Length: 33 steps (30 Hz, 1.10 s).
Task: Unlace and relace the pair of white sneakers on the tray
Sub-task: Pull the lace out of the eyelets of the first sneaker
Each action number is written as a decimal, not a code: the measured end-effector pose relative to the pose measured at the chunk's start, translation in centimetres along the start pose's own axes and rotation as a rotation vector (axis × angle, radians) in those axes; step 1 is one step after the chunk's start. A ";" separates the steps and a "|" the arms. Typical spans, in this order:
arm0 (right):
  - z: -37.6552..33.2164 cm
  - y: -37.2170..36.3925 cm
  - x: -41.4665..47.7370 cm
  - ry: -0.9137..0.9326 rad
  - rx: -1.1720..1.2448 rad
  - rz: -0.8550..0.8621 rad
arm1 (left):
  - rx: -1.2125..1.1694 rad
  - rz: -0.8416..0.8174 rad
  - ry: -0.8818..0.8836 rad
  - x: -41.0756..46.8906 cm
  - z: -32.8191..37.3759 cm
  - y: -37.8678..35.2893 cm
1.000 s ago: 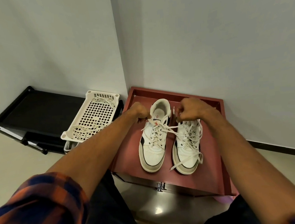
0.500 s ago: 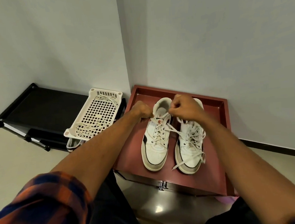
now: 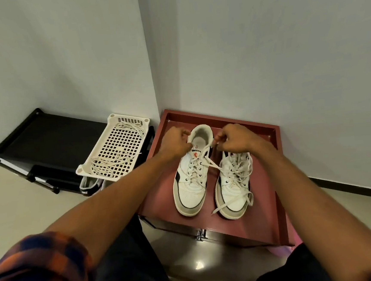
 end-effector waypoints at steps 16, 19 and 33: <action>-0.9 -4.7 2.2 -0.484 0.784 0.006 | 0.510 -0.488 -0.261 0.8 2.7 -2.1; -0.6 -5.2 1.8 -0.482 0.800 -0.005 | 0.367 -0.426 -0.178 1.0 1.8 -2.9; -1.3 -5.6 2.5 -0.507 0.703 0.063 | -0.616 -0.320 0.176 -1.8 -0.8 -0.7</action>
Point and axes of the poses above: each hand's wrist, its own x-axis towards the middle knuckle, its own y-axis out of the back of the hand, z = x × y, the point moved 2 cm from there along x, towards the middle knuckle, and after that the axes turned 2 degrees about y, right-handed, at the moved point
